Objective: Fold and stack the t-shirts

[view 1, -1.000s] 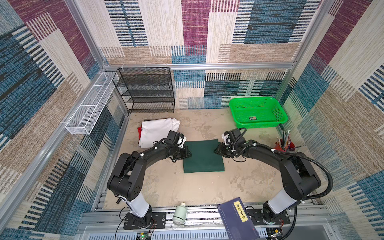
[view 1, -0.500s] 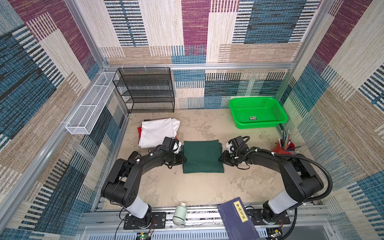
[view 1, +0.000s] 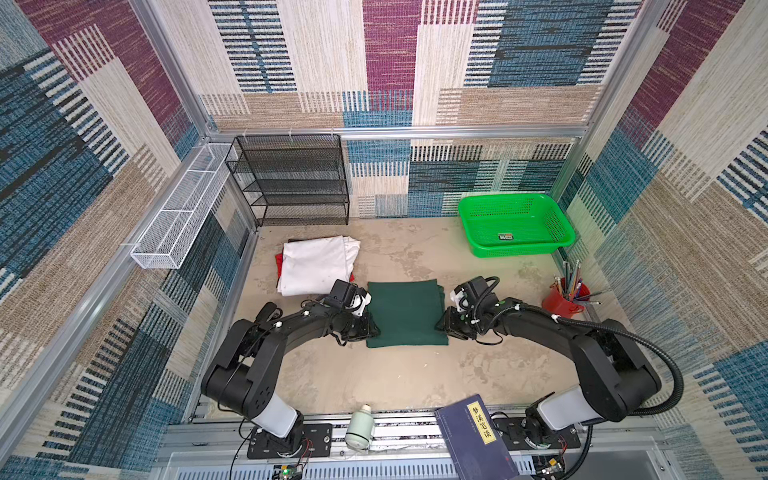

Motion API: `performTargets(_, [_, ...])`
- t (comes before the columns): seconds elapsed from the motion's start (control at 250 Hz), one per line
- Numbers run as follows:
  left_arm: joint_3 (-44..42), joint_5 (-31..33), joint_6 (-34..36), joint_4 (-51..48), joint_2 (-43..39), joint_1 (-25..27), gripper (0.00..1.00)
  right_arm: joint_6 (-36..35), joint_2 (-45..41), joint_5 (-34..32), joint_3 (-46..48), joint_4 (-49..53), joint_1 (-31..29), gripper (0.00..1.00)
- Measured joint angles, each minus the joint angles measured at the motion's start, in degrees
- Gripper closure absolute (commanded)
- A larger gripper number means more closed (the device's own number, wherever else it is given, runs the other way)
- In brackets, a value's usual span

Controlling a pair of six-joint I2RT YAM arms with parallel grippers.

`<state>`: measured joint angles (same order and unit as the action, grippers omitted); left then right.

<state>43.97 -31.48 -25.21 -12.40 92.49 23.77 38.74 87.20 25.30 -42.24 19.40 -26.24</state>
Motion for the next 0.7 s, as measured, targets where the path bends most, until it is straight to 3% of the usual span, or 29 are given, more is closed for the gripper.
performTargets(0.308, [-3.82,-0.37,0.98,4.70,-1.14,-0.13,0.82,1.05,0.85,1.57,2.82,-2.73,0.81,0.64])
performTargets(0.52, [-3.74,4.33,0.90,-2.58,-7.10,0.04,0.83,-0.07,-1.81,-5.97,-1.77,5.90,0.50,0.63])
performTargets(0.7, [-1.44,2.23,0.87,-4.46,-7.82,2.38,0.83,-0.63,-2.95,-4.66,-4.26,5.92,-2.60,0.63])
